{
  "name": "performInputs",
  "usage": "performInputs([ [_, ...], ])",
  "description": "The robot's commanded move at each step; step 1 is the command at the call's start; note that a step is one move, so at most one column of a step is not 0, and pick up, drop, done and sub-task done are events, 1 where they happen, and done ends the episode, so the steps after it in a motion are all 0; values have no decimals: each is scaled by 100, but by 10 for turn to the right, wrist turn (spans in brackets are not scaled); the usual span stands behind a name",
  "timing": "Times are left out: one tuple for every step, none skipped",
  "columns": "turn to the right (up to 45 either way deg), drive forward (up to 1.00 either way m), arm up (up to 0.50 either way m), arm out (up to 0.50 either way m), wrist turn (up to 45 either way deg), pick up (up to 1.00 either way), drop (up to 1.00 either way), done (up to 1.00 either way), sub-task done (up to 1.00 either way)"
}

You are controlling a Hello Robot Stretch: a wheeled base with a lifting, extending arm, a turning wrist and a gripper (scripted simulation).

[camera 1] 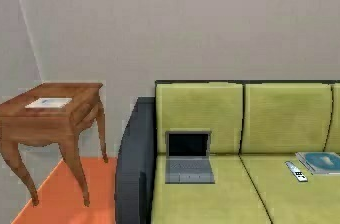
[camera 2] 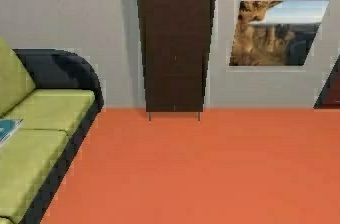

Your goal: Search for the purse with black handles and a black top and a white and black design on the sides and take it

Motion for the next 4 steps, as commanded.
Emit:
performInputs([
  [-450, 0, 0, 0, 0, 0, 0, 0, 0],
  [-390, 0, 0, 0, 0, 0, 0, 0, 0],
  [0, 45, 0, 0, 0, 0, 0, 0, 0],
  [-450, 0, 0, 0, 0, 0, 0, 0, 0],
])
